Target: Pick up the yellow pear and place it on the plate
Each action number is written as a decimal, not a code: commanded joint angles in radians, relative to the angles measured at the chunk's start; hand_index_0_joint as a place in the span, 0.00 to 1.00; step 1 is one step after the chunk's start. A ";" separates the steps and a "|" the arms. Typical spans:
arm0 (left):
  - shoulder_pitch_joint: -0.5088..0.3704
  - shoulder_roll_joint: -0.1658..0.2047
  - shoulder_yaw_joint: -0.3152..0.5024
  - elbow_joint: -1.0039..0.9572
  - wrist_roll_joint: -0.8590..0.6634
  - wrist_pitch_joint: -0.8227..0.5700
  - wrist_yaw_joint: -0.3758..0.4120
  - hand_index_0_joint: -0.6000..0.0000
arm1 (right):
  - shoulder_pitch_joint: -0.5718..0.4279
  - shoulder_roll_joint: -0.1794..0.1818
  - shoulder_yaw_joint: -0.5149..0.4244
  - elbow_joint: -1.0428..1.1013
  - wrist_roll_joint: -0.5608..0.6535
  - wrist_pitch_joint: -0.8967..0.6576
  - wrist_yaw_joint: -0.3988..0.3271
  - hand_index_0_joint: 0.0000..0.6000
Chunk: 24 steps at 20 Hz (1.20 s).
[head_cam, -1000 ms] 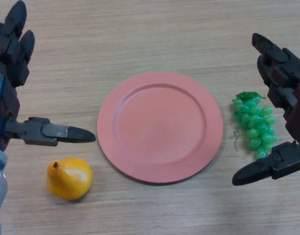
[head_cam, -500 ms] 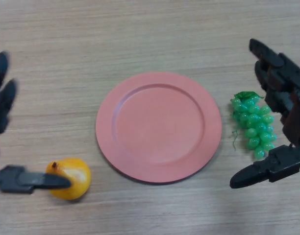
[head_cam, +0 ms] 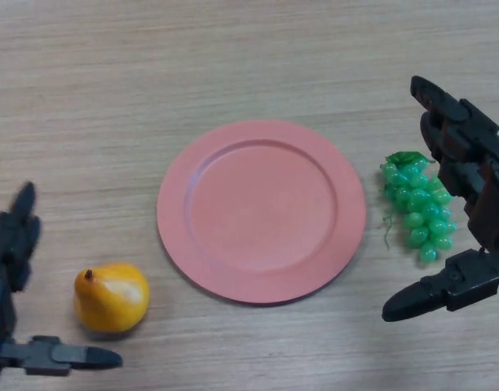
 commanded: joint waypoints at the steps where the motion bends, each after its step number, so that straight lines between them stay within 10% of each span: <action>1: -0.043 0.050 0.008 0.013 -0.009 -0.158 0.102 1.00 | -0.002 -0.014 -0.082 -0.090 0.013 -0.118 -0.007 0.00; 7: -0.111 0.038 -0.085 0.152 -0.102 -0.213 0.121 1.00 | 0.007 -0.016 -0.113 -0.128 0.011 -0.092 -0.016 0.00; 12: -0.185 0.042 -0.120 0.325 0.011 -0.262 0.272 0.03 | 0.023 -0.021 -0.145 -0.166 0.016 -0.053 0.005 0.00; 24: -0.108 0.037 -0.132 -0.034 0.199 -0.149 0.283 0.00 | 0.010 -0.020 -0.149 -0.158 0.005 -0.074 -0.038 0.00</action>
